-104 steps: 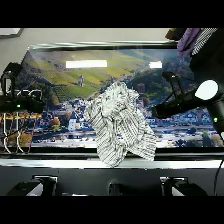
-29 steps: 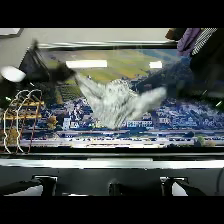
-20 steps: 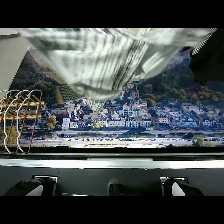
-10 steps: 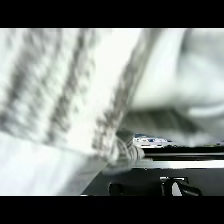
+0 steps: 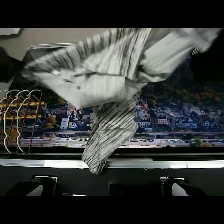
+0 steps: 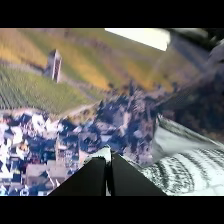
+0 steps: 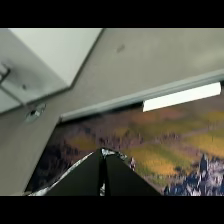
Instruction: Fold the clothes and pants, and hang the long-sleeved shirts on hangers.
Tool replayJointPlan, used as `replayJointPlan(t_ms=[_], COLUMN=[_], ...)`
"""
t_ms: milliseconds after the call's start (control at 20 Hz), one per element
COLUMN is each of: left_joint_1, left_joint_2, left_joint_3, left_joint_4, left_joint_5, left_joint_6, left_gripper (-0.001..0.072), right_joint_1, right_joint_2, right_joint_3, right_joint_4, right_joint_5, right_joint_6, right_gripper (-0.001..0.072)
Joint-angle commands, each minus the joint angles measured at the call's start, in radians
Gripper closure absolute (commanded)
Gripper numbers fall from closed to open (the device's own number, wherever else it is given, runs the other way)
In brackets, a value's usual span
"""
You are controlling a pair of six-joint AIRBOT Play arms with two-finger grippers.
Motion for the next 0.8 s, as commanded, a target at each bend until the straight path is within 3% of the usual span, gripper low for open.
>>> replayJointPlan(t_ms=[0,150,350,450,550,600,700,750], left_joint_1=[-0.02,-0.043,-0.042,-0.032,-0.009,0.01,0.052,0.071], left_joint_2=[-0.178,-0.36,-0.497,-0.511,-0.505,-0.5,-0.484,-0.476], left_joint_3=[-0.133,-0.14,-0.139,-0.139,-0.135,-0.129,-0.117,-0.117], left_joint_4=[-0.068,-0.076,-0.087,-0.087,-0.087,-0.087,-0.087,-0.087], left_joint_5=[0.127,0.184,0.246,0.278,0.28,0.263,0.216,0.193], left_joint_6=[0.0,0.0,0.0,0.0,0.0,0.0,0.04,0.063], left_gripper=[0.0678,0.0679,0.0679,0.0678,0.0679,0.0678,0.0674,0.0639], right_joint_1=[0.135,0.257,0.325,0.323,0.3,0.277,0.199,0.145], right_joint_2=[-0.309,-0.54,-0.72,-0.73,-0.703,-0.678,-0.613,-0.578], right_joint_3=[0.002,0.002,0.002,0.002,0.002,0.002,0.002,-0.005], right_joint_4=[-0.035,-0.19,-0.195,-0.196,-0.198,-0.206,-0.235,-0.236], right_joint_5=[0.146,0.095,0.096,0.105,0.15,0.193,0.275,0.288], right_joint_6=[-0.06,-0.085,-0.083,-0.084,-0.119,-0.158,-0.208,-0.209], right_gripper=[0.0683,0.0683,0.0664,0.0585,0.028,0.021,0.0169,0.015])
